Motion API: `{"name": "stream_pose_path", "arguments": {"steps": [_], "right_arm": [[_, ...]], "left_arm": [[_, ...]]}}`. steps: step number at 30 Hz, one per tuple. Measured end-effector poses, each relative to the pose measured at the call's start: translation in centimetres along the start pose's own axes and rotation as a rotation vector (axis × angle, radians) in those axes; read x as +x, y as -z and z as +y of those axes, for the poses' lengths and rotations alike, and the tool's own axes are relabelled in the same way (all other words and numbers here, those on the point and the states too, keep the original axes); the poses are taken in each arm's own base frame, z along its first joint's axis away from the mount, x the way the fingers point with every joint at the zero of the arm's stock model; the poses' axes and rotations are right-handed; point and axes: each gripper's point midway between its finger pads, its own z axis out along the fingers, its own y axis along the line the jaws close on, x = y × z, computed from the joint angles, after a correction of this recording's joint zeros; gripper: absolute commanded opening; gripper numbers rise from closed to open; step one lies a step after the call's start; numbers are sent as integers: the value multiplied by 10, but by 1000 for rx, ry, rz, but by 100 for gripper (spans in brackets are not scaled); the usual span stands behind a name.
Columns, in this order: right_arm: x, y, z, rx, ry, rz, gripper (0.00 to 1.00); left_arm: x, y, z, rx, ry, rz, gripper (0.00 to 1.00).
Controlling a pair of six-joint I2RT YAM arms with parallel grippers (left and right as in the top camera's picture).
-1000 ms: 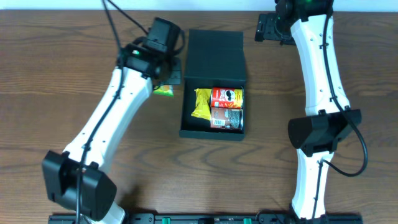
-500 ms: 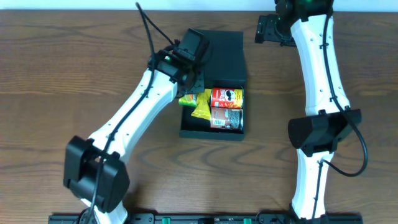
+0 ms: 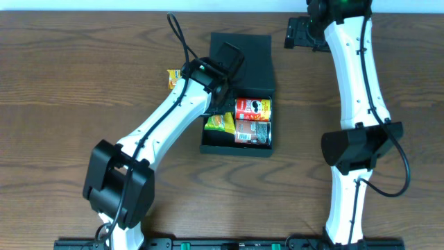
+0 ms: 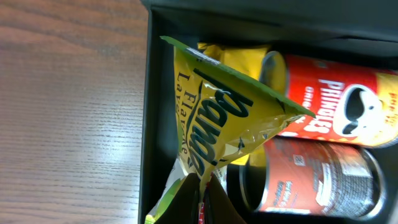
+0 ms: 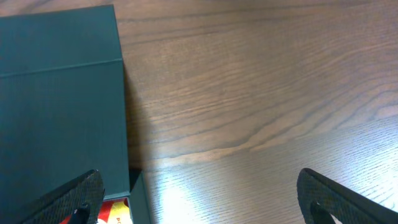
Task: Pack container
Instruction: 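Release the Pandan packet into the box and withdraw the left gripper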
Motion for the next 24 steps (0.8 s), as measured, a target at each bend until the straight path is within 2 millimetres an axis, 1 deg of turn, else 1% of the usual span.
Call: {"name": "stream_pose_path", "arguments": {"steps": [6, 9, 24], "right_arm": [[0, 0, 0, 1, 4, 2, 99], [1, 0, 0, 1, 7, 2, 99], [0, 0, 0, 0, 7, 0, 99]], "left_arm": [[9, -33, 4, -49, 4, 70, 6], [11, -43, 7, -67, 6, 90, 6], [2, -43, 13, -110, 25, 39, 6]]}}
